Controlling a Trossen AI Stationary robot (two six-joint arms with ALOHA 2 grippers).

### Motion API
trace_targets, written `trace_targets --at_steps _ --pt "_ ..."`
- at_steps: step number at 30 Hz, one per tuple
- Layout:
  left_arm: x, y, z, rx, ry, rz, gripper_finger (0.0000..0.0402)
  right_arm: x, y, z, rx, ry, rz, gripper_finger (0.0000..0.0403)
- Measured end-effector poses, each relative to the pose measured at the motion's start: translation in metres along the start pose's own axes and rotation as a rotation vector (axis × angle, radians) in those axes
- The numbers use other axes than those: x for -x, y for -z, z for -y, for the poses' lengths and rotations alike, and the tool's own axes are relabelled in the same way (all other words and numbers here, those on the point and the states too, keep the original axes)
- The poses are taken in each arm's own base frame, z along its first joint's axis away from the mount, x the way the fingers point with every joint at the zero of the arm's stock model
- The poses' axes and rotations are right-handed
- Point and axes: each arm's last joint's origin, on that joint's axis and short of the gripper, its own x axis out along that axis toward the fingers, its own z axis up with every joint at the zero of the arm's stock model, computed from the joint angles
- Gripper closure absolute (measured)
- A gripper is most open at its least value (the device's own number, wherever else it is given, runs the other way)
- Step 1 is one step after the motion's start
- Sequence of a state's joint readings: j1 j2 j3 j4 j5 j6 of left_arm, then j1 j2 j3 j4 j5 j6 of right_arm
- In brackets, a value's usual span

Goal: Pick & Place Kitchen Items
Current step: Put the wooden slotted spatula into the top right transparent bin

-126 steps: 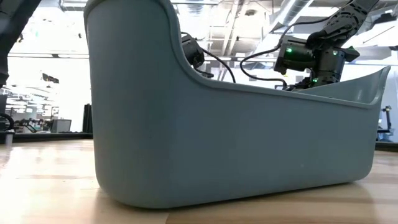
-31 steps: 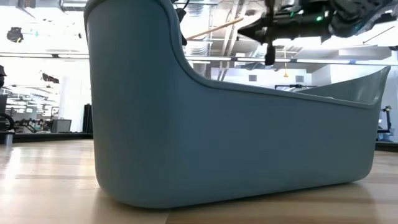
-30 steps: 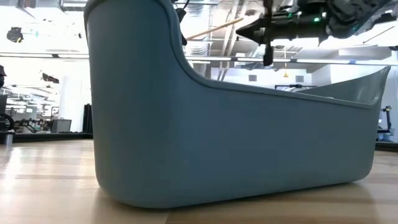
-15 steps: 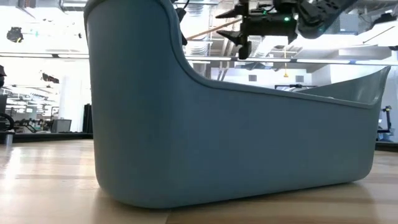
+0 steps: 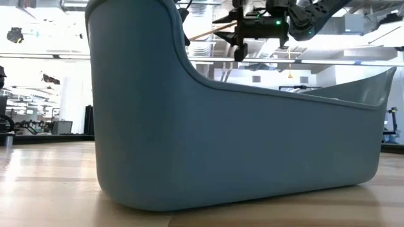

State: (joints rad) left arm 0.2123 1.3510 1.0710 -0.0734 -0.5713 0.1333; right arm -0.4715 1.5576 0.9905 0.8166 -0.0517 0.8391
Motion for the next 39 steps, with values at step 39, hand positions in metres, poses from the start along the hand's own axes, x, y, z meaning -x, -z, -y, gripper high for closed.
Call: trace_targets --at_steps 39 --pt "0.001 0.001 -0.002 0.004 -0.049 -0.010 0.0275 0.045 -0.056 -0.008 0.243 0.189 -0.131 0.0387"
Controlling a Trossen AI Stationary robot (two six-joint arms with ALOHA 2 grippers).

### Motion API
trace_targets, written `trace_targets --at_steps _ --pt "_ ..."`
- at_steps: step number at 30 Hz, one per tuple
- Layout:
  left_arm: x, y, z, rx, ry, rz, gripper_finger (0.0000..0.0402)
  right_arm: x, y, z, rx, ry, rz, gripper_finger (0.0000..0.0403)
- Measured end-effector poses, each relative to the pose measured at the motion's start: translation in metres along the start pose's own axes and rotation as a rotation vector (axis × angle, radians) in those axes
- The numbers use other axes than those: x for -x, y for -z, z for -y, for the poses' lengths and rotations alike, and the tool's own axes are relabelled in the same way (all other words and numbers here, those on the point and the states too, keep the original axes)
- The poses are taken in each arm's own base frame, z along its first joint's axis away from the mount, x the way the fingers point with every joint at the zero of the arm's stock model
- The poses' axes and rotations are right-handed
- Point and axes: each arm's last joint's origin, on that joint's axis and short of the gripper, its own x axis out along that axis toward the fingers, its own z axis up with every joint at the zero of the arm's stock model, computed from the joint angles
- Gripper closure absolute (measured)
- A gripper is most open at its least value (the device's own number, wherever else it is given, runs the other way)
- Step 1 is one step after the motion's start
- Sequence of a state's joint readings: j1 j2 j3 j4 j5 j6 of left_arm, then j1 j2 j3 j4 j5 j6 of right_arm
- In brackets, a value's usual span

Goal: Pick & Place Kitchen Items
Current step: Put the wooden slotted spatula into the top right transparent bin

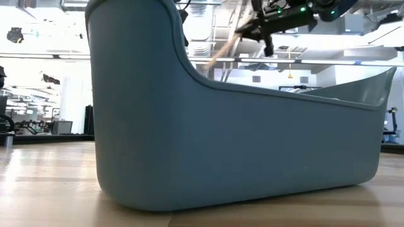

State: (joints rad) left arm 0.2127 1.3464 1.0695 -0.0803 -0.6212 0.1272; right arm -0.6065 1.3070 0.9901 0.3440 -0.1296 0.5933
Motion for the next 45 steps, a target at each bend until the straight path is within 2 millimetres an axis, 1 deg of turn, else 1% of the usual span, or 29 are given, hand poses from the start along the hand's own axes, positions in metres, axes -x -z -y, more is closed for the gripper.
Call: trace_targets --at_steps 4,9,13,15,18,26,29,32,35,39,41,43,45 --pt "0.000 0.000 0.000 -0.002 0.001 -0.001 0.0276 0.015 -0.003 0.008 0.040 0.105 -0.072 0.0387" --pt "0.000 0.001 0.000 -0.005 0.001 -0.005 0.0276 0.028 -0.005 0.015 0.100 0.245 -0.178 0.0387" --pt "0.000 0.001 0.000 -0.006 0.000 -0.006 0.0275 0.033 -0.018 0.009 0.204 0.376 -0.256 0.0387" --pt "0.000 0.001 -0.001 -0.006 -0.003 -0.007 0.0276 0.033 -0.026 0.004 0.228 0.403 -0.273 0.0387" --pt "0.000 0.001 -0.001 -0.006 -0.005 -0.008 0.0277 0.034 -0.030 0.002 0.229 0.411 -0.279 0.0387" --pt "0.000 0.001 -0.001 -0.007 -0.009 -0.009 0.0276 0.038 -0.027 0.009 0.226 0.460 -0.338 0.0387" --pt "0.000 0.001 -0.001 -0.007 -0.009 -0.010 0.0277 0.040 -0.025 0.011 0.277 0.498 -0.369 0.0387" --pt "0.000 0.001 -0.001 -0.007 -0.009 -0.010 0.0275 0.045 -0.020 0.015 0.322 0.561 -0.438 0.0387" --pt "-0.001 0.001 -0.001 -0.007 -0.009 -0.010 0.0275 0.048 -0.017 0.019 0.352 0.586 -0.501 0.0387" --pt "-0.001 0.001 -0.001 -0.007 -0.009 -0.010 0.0274 0.042 -0.010 0.021 0.402 0.607 -0.568 0.0387" --pt "-0.001 0.001 -0.001 -0.007 -0.009 -0.010 0.0274 0.037 -0.012 0.021 0.442 0.631 -0.608 0.0387" --pt "-0.001 0.001 -0.001 -0.007 -0.009 -0.010 0.0274 0.029 -0.016 0.019 0.490 0.656 -0.644 0.0387" --pt "-0.001 0.001 -0.001 -0.003 -0.009 -0.010 0.0274 0.019 -0.015 0.021 0.546 0.701 -0.714 0.0387"
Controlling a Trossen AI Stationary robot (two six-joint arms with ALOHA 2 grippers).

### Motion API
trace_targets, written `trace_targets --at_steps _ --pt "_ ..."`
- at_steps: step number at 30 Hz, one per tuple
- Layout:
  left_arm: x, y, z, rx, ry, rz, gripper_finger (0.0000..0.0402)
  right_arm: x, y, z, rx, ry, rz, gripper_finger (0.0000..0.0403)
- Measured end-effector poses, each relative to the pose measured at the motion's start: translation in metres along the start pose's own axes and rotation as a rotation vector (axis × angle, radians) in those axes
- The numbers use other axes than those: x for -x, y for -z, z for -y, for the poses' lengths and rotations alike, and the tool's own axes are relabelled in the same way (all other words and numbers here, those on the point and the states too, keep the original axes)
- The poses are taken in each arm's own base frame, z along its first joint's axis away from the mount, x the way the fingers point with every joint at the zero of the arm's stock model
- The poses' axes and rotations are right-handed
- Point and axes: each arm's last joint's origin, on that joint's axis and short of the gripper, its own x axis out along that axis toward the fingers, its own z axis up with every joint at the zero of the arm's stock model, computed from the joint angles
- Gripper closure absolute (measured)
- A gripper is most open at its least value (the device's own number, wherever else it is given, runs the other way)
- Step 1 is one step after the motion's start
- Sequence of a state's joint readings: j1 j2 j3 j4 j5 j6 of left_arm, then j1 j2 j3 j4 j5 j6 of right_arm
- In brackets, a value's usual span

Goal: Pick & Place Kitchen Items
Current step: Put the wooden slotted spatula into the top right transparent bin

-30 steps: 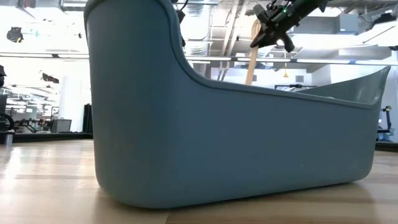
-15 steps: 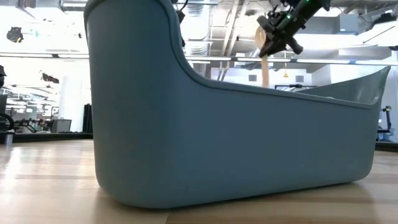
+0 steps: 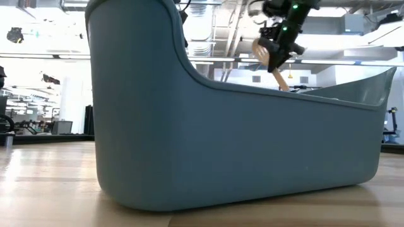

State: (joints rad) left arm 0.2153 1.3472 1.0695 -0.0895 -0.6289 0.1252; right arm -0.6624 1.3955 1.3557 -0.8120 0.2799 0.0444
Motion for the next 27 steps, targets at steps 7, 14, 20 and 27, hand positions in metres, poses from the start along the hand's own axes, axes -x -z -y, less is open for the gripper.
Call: trace_targets --at_steps 7,14,20,27 --pt "0.000 0.000 0.000 0.002 0.000 0.000 0.0274 -0.026 -0.020 -0.010 0.149 0.055 -0.138 0.0387" --pt "0.000 0.000 0.000 0.001 -0.013 -0.003 0.0274 -0.056 -0.021 -0.021 0.196 0.043 -0.206 0.0387" --pt "0.000 0.002 -0.001 -0.012 -0.035 -0.022 0.0274 -0.082 -0.016 -0.032 0.227 0.016 -0.268 0.0387" --pt "0.000 0.005 -0.001 -0.030 -0.032 -0.047 0.0274 -0.101 -0.009 -0.049 0.298 -0.006 -0.326 0.0387"
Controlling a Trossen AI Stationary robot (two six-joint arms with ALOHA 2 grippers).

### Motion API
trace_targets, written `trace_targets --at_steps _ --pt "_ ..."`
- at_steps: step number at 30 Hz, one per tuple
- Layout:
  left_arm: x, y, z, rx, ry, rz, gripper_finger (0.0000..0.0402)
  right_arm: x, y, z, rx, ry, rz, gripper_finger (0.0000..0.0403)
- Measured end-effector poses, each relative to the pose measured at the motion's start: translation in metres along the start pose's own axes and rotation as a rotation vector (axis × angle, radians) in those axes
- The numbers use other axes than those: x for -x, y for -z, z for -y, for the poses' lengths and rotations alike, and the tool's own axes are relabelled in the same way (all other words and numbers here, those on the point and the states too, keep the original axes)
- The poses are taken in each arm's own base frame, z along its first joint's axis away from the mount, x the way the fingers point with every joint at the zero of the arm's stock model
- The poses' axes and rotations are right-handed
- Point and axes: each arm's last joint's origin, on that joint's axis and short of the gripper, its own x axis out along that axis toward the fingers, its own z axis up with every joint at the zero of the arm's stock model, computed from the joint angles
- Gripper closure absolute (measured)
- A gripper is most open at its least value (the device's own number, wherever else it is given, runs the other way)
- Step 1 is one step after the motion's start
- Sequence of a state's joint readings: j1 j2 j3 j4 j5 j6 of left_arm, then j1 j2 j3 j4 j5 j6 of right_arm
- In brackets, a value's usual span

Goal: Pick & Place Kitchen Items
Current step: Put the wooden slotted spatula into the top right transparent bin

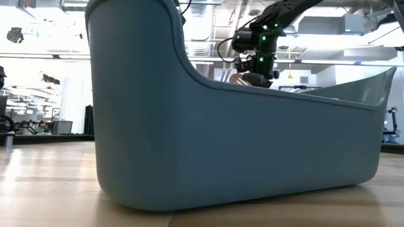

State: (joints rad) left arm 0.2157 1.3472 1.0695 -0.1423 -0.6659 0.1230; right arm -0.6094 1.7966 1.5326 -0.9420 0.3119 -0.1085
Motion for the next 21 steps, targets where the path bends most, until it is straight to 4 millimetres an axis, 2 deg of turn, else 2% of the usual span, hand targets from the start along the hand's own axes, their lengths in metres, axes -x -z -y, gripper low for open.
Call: trace_targets --at_steps 8,21 --pt "0.000 0.000 0.000 0.001 0.000 0.000 0.0274 -0.010 -0.001 -0.012 0.081 -0.034 -0.033 0.0387" --pt "0.000 0.000 0.000 0.001 0.000 0.001 0.0274 -0.026 0.000 -0.019 0.130 -0.127 -0.082 0.0380"
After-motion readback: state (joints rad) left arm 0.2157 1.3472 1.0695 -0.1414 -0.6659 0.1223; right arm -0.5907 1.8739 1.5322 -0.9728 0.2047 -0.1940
